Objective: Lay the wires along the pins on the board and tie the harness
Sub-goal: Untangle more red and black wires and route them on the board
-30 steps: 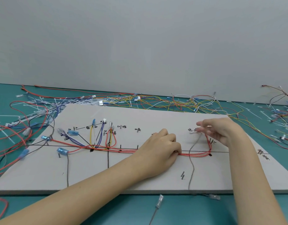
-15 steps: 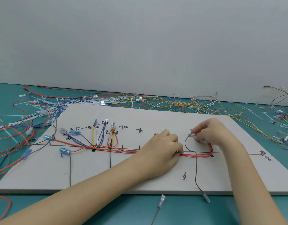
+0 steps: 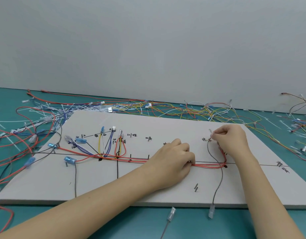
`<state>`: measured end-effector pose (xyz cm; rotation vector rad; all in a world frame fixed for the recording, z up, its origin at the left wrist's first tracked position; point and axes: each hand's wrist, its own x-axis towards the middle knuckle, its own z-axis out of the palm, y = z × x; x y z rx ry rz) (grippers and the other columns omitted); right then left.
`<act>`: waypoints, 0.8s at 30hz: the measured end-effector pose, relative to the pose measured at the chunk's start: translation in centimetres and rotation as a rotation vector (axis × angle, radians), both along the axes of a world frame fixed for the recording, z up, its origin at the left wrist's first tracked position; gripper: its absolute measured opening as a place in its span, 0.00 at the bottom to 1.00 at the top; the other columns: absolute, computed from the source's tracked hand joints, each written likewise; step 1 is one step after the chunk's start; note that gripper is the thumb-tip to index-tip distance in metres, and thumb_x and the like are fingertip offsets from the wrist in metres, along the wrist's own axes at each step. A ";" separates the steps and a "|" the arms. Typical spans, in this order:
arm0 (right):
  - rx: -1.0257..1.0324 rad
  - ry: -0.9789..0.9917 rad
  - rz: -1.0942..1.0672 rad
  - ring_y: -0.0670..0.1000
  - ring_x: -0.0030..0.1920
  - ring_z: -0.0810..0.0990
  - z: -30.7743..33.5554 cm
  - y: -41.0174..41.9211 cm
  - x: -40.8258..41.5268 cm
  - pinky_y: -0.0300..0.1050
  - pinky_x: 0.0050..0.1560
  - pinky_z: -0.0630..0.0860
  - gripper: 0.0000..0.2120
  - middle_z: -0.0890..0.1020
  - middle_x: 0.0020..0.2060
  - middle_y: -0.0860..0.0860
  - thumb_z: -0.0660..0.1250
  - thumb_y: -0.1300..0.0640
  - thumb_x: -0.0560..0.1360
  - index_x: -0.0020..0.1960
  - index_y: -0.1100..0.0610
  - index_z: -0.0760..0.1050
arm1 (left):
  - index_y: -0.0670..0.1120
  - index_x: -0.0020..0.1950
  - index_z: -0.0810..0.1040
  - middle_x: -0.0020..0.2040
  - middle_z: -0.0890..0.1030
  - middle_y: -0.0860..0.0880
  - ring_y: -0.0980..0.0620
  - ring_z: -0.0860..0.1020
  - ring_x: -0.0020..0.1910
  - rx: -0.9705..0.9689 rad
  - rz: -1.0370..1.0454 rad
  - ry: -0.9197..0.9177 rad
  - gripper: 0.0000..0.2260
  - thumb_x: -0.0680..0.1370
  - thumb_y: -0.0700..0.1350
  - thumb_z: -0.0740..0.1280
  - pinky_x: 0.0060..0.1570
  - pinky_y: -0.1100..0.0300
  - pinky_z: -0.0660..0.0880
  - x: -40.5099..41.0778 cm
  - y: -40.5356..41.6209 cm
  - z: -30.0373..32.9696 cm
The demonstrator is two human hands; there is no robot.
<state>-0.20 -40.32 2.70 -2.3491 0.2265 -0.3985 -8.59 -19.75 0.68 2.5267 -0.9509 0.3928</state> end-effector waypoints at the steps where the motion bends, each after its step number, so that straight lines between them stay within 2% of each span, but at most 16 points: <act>1: -0.019 0.007 -0.036 0.58 0.41 0.79 -0.3 0.1 0.1 0.47 0.45 0.76 0.02 0.82 0.37 0.55 0.71 0.63 0.71 0.40 0.59 0.81 | 0.46 0.56 0.81 0.49 0.77 0.48 0.48 0.69 0.51 -0.003 -0.001 0.002 0.10 0.80 0.43 0.61 0.51 0.51 0.70 0.0 0.0 0.0; 5: -0.024 0.037 -0.118 0.60 0.45 0.79 -0.5 0.9 0.6 0.45 0.46 0.73 0.06 0.83 0.37 0.57 0.72 0.60 0.73 0.39 0.60 0.81 | 0.46 0.56 0.81 0.48 0.77 0.48 0.48 0.70 0.51 -0.007 -0.003 0.003 0.11 0.80 0.43 0.61 0.51 0.50 0.71 0.0 0.0 0.0; 8: 0.119 0.131 -0.132 0.62 0.41 0.82 -0.3 1.0 0.8 0.56 0.48 0.81 0.09 0.83 0.34 0.61 0.71 0.62 0.73 0.36 0.64 0.80 | 0.46 0.56 0.81 0.48 0.77 0.48 0.48 0.70 0.51 -0.007 0.001 0.006 0.11 0.80 0.43 0.61 0.50 0.51 0.70 0.0 0.0 0.0; 10: 0.151 0.176 -0.143 0.63 0.40 0.83 0.0 1.2 1.0 0.59 0.49 0.81 0.08 0.83 0.33 0.63 0.69 0.64 0.73 0.36 0.66 0.80 | 0.47 0.56 0.81 0.48 0.77 0.48 0.48 0.69 0.51 -0.009 0.005 0.009 0.11 0.80 0.43 0.61 0.50 0.52 0.70 0.0 -0.1 0.0; 13: -0.021 0.211 -0.136 0.62 0.43 0.82 0.6 2.1 1.4 0.51 0.47 0.80 0.05 0.83 0.38 0.62 0.68 0.64 0.72 0.43 0.66 0.80 | 0.47 0.56 0.81 0.49 0.77 0.48 0.48 0.69 0.51 -0.017 0.005 0.011 0.11 0.81 0.44 0.61 0.50 0.53 0.70 0.0 -0.1 -0.1; 15: -0.168 0.198 -0.134 0.60 0.42 0.77 1.0 2.9 1.3 0.45 0.41 0.71 0.05 0.81 0.43 0.61 0.68 0.63 0.73 0.45 0.66 0.76 | 0.47 0.56 0.81 0.49 0.76 0.48 0.48 0.69 0.51 -0.017 0.007 0.010 0.11 0.81 0.44 0.61 0.50 0.54 0.70 0.1 -0.1 -0.2; 18: -0.376 0.162 -0.100 0.59 0.43 0.71 0.9 4.3 1.1 0.44 0.41 0.66 0.04 0.79 0.48 0.61 0.64 0.67 0.74 0.45 0.62 0.69 | 0.47 0.56 0.81 0.48 0.76 0.48 0.48 0.69 0.50 -0.022 0.006 0.013 0.11 0.81 0.43 0.61 0.49 0.53 0.70 0.2 -0.1 -0.2; 21: -0.548 0.140 -0.086 0.62 0.52 0.75 0.6 5.4 0.7 0.45 0.42 0.66 0.07 0.78 0.51 0.60 0.61 0.69 0.75 0.51 0.62 0.72 | 0.47 0.56 0.81 0.48 0.76 0.48 0.48 0.70 0.50 -0.028 0.010 0.011 0.10 0.80 0.43 0.61 0.49 0.54 0.70 0.2 -0.1 -0.3; 24: -0.691 0.178 -0.079 0.59 0.60 0.73 0.4 6.1 -0.1 0.45 0.45 0.68 0.11 0.78 0.56 0.58 0.61 0.67 0.75 0.57 0.61 0.73 | 0.47 0.57 0.81 0.49 0.76 0.48 0.49 0.70 0.50 -0.030 0.009 0.013 0.11 0.80 0.43 0.61 0.49 0.54 0.69 0.3 -0.1 -0.3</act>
